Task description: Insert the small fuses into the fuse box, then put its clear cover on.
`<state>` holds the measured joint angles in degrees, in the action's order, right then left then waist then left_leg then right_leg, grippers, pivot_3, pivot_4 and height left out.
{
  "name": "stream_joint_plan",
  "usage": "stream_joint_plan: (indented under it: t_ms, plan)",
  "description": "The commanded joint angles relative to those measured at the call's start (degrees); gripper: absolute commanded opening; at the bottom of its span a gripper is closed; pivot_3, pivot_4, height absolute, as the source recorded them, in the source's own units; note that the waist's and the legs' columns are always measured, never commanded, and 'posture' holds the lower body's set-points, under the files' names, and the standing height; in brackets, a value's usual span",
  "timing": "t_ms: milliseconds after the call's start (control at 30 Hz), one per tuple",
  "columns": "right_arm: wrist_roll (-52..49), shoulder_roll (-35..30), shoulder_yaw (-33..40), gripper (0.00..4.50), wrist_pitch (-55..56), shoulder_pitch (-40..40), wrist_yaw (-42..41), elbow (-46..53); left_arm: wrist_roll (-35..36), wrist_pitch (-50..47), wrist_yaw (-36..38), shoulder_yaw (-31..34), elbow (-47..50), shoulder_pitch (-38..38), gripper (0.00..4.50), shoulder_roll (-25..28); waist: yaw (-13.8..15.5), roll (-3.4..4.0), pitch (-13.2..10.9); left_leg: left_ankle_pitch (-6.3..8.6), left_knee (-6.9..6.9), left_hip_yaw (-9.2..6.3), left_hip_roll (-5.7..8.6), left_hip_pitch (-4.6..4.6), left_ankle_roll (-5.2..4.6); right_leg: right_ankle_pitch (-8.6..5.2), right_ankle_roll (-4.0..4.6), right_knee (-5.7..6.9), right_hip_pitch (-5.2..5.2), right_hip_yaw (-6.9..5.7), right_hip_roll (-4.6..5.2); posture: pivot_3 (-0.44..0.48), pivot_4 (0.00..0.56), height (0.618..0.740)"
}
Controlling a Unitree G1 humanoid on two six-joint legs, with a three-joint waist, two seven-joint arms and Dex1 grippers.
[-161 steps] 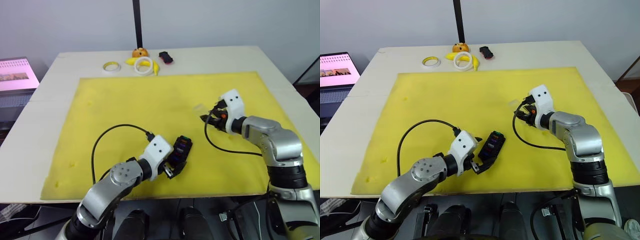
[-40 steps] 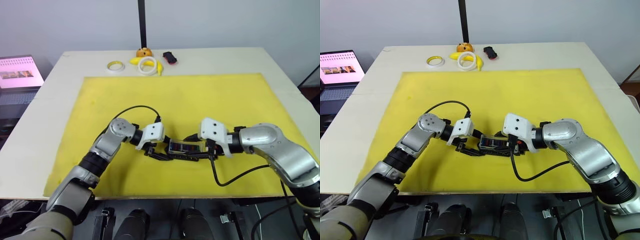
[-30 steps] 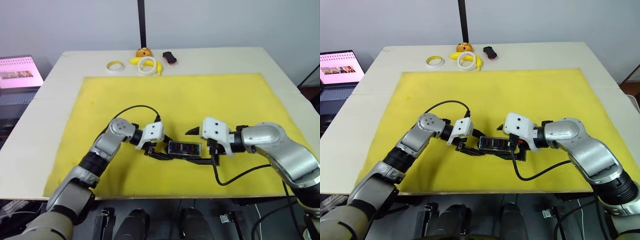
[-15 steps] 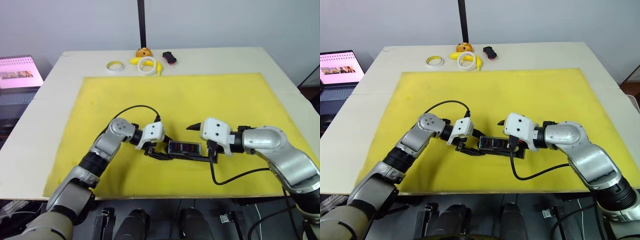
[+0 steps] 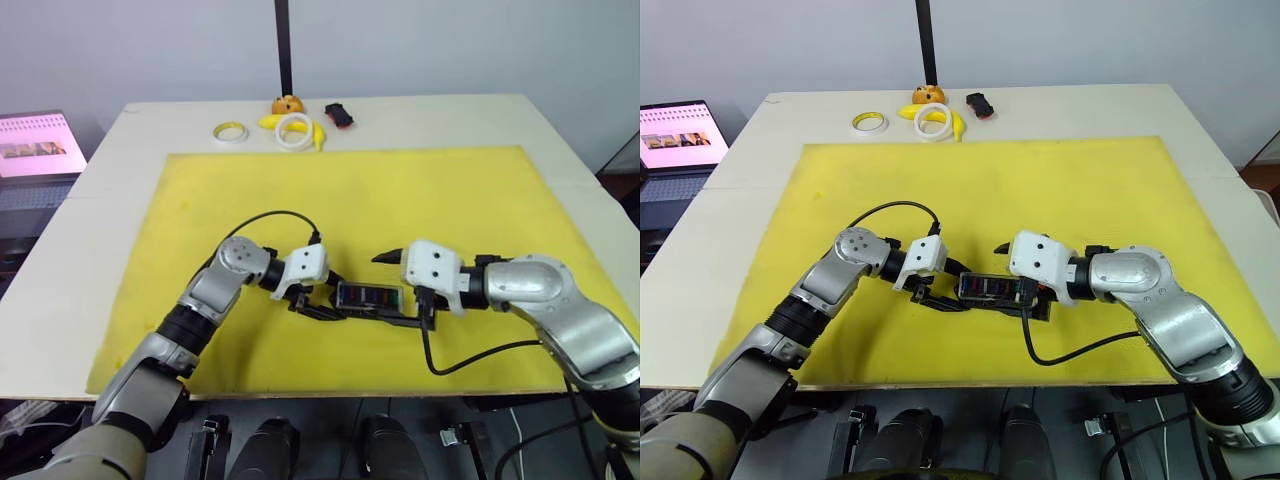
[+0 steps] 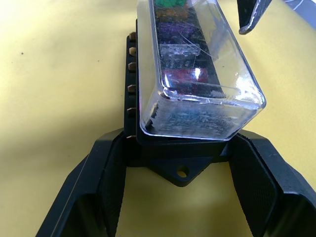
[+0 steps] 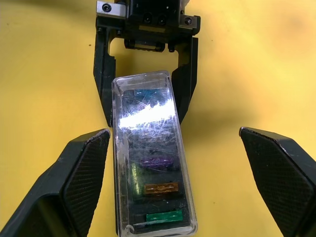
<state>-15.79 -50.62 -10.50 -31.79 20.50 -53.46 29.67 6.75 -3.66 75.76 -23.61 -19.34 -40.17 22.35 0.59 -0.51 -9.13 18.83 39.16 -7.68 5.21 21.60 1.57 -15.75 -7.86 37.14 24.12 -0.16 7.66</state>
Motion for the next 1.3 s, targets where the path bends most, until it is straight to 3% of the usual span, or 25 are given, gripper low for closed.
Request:
stream_joint_plan:
  t_ms: [33,433,767,867,1000,1300]
  plan:
    - [2.2,-0.19,-0.12,4.46,1.92,-0.28,0.38,1.28,0.31,-0.4,-0.26,1.16,1.96,0.01,2.52,-0.03,0.0,0.0,0.0,0.0,0.0,0.0,0.0,0.0,0.0,0.0,0.0,0.0,0.0,0.0,0.0,0.0,0.15,0.74]
    - [2.08,0.27,1.86,4.46,0.36,0.78,0.25,0.17,0.28,-0.66,-0.14,1.11,2.24,0.01,2.52,-0.07,-0.01,0.0,0.0,0.0,0.0,0.0,0.01,0.0,0.0,0.0,0.0,0.0,0.0,0.0,0.0,0.0,0.15,0.74]
    - [-11.61,5.59,8.41,4.46,-6.61,-0.35,-0.2,1.62,0.25,-0.61,-0.24,1.21,1.91,-0.17,2.52,-0.19,0.03,0.0,0.0,0.0,0.0,-0.01,-0.02,0.0,0.0,0.0,0.0,0.0,-0.01,0.0,0.0,0.0,0.15,0.74]
    - [-13.8,7.34,9.91,3.54,-6.58,-1.32,-0.07,0.32,0.28,-0.69,-0.31,1.25,2.01,-0.11,2.52,-0.17,0.02,0.0,0.0,0.0,0.0,-0.01,-0.02,0.0,0.0,0.0,0.0,0.0,-0.01,0.0,0.0,0.0,0.15,0.74]
    - [-11.42,6.18,8.01,1.61,-3.08,-3.53,-1.5,0.15,0.27,-0.77,-0.39,1.34,1.97,-0.18,2.52,-0.13,0.0,0.0,0.0,0.0,0.0,-0.01,0.0,0.0,0.0,0.0,0.0,0.01,-0.01,0.0,0.0,0.0,0.15,0.74]
    - [-10.1,7.12,6.01,1.61,-2.59,-4.42,-0.58,-3.0,0.3,-1.0,-0.41,1.33,2.22,-0.28,2.52,-0.13,-0.08,0.0,0.0,0.0,0.0,0.0,0.01,-0.01,0.0,0.0,0.0,0.03,-0.01,0.0,-0.01,0.0,0.15,0.74]
